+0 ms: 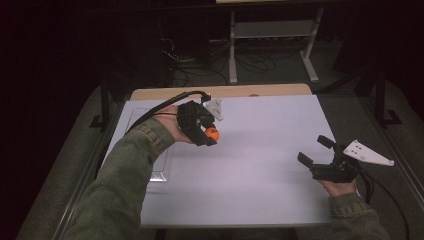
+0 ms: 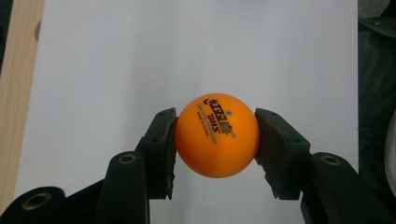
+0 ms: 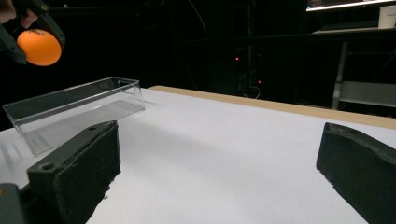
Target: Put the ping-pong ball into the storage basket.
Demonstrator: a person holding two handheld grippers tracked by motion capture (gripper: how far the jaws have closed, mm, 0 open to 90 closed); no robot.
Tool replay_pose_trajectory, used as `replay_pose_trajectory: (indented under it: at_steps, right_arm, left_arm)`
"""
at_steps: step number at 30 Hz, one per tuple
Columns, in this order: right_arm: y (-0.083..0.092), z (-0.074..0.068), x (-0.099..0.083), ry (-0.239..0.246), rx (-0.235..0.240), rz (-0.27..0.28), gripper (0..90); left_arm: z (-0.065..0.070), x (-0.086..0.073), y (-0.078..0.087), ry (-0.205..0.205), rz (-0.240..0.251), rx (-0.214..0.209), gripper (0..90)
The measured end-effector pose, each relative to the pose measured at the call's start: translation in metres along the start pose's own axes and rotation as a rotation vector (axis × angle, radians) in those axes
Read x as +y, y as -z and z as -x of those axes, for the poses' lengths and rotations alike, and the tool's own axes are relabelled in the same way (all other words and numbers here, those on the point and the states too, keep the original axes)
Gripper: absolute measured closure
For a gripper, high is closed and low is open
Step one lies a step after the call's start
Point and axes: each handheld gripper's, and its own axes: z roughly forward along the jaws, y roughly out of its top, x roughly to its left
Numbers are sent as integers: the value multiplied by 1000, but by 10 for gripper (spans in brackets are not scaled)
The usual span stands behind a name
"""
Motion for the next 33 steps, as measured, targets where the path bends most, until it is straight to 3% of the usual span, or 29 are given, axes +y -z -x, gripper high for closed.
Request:
replay_pose_trajectory:
  at_steps: [9,33]
  right_arm:
    - [0,-1,0,-1,1,-2,0]
    - [1,-1,-1,-1,-4,-3,0]
  left_arm:
    - [2,-11,15,12,-11,12,507]
    - [-5,-50,43,98,-55,62,507]
